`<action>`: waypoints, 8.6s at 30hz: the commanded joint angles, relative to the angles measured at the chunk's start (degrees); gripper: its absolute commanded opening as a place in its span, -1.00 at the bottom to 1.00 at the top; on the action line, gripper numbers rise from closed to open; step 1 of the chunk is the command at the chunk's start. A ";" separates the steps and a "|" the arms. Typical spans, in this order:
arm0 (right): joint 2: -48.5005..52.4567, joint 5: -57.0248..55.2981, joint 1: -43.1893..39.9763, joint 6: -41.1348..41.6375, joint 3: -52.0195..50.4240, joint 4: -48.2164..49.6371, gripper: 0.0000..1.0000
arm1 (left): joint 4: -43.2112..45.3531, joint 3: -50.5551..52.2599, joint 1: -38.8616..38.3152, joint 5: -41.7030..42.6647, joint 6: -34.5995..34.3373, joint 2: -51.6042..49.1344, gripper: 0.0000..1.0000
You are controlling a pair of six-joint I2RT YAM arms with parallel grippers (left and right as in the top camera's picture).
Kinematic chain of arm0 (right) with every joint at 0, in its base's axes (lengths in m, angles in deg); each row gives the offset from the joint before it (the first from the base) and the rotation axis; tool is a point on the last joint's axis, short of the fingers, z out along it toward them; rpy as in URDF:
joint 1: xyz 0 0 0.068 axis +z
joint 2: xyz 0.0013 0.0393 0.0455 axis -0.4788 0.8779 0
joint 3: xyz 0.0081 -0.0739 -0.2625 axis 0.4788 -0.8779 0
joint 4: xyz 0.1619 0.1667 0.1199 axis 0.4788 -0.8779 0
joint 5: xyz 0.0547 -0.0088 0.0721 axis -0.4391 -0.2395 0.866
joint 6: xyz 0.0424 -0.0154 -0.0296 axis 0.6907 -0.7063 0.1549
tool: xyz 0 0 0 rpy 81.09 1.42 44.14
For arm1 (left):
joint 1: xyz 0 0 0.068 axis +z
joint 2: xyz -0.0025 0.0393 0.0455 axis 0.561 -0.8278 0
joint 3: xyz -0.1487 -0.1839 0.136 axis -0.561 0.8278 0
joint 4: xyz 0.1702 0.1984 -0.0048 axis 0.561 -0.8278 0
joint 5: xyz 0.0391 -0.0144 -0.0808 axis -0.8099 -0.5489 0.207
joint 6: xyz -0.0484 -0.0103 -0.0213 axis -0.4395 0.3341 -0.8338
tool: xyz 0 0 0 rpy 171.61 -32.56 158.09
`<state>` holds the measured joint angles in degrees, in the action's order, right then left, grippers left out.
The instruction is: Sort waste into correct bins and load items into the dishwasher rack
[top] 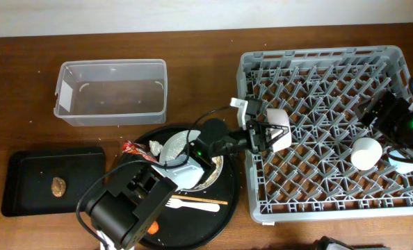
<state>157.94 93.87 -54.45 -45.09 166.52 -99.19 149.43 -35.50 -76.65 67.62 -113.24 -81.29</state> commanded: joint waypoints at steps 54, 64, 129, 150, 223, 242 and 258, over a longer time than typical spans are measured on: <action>2.47 -0.79 35.76 -11.23 0.13 -4.09 0.73 | -79.30 10.88 29.81 -39.30 37.81 24.22 0.19; 2.47 -0.79 35.76 -11.23 0.13 -4.11 0.73 | -82.25 10.73 29.92 -38.42 37.79 28.30 -0.99; 2.49 -4.63 43.85 -2.82 -0.52 -1.95 0.74 | -127.05 -21.94 68.63 -21.22 49.70 39.08 0.89; 22.99 -5.66 80.81 -24.83 -25.75 22.75 0.35 | -144.58 -30.80 44.78 -37.57 44.11 50.77 0.94; 23.10 -16.70 78.68 -24.04 -39.56 41.29 0.16 | -143.86 -30.80 44.78 -37.55 44.11 50.77 0.99; 27.43 -14.80 78.31 -22.67 -41.94 44.37 -0.76 | -144.06 -30.80 44.78 -37.55 44.11 50.77 0.99; 13.55 -14.62 78.27 -18.29 -22.82 24.70 -0.75 | -144.06 -30.80 44.78 -37.55 44.11 50.77 0.99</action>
<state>172.80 79.33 23.97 -64.04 142.54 -72.87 5.43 -65.51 -32.06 30.61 -69.83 -30.71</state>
